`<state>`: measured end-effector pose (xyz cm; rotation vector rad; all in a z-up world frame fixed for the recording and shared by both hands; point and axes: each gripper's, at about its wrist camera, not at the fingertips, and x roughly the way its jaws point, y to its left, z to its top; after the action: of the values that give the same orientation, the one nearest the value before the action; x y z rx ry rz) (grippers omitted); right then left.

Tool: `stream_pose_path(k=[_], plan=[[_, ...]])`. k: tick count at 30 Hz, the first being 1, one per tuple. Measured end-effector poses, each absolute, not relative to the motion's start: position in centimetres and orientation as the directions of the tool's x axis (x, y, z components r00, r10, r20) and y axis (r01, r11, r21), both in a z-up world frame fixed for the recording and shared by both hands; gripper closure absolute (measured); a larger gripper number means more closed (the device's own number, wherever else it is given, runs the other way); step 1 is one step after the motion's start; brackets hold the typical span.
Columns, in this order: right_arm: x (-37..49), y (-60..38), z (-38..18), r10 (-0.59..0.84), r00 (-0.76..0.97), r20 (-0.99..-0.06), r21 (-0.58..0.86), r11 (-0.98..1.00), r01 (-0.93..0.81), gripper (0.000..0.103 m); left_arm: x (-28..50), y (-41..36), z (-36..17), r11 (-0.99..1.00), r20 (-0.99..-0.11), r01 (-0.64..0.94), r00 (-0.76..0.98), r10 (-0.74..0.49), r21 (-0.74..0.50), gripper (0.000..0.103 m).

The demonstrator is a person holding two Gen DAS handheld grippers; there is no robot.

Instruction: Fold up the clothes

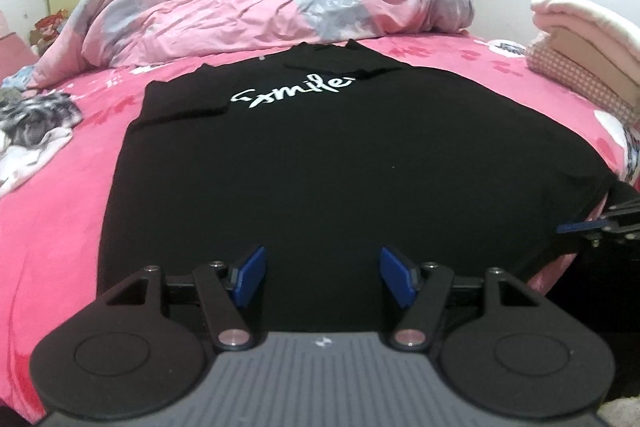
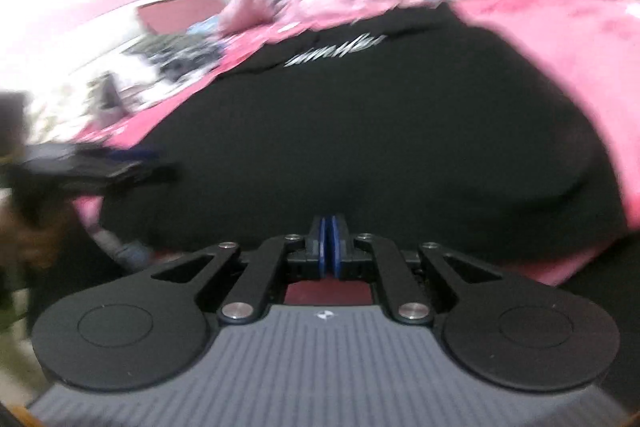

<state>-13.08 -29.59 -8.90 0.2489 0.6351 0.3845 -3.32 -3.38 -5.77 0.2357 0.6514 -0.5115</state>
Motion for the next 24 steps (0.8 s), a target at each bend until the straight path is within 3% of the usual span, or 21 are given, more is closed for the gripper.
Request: stream_pose_path(k=[5,7,12,17,20,24], plan=[[-13.1,-32.1,-7.3,0.290,0.823,-0.489,0.284,0.945,-0.165,0.100,-2.8,-4.0,-5.7,0.850,-0.636,0.526,0.667,-0.388,0.033,0.037],[-12.9,-33.3,-7.9,0.241,0.815,-0.526,0.267,0.957,-0.110,0.100,-2.7,-4.1,-5.7,0.851,-0.638,0.524,0.667,-0.386,0.032,0.036],[-14.9,-33.9,-8.6,0.301,0.747,-0.593,0.305,0.942,-0.138,0.100,-2.7,-4.2,-5.7,0.851,-0.643,0.525,0.663,-0.383,0.034,0.035],[-13.8,-36.7,-6.8,0.207,0.815,-0.542,0.300,0.953,-0.042,0.100,-2.5,-4.3,-5.7,0.851,-0.646,0.524,0.662,-0.380,0.036,0.035],[-13.3,-36.6,-8.1,0.214,0.749,-0.627,0.279,0.959,-0.041,0.100,-2.7,-4.3,-5.7,0.852,-0.646,0.523,0.663,-0.379,0.037,0.035],[-13.4,-37.6,-6.7,0.198,0.754,-0.627,0.277,0.961,-0.022,0.099,-2.7,-4.3,-5.7,0.850,-0.646,0.525,0.662,-0.380,0.037,0.034]])
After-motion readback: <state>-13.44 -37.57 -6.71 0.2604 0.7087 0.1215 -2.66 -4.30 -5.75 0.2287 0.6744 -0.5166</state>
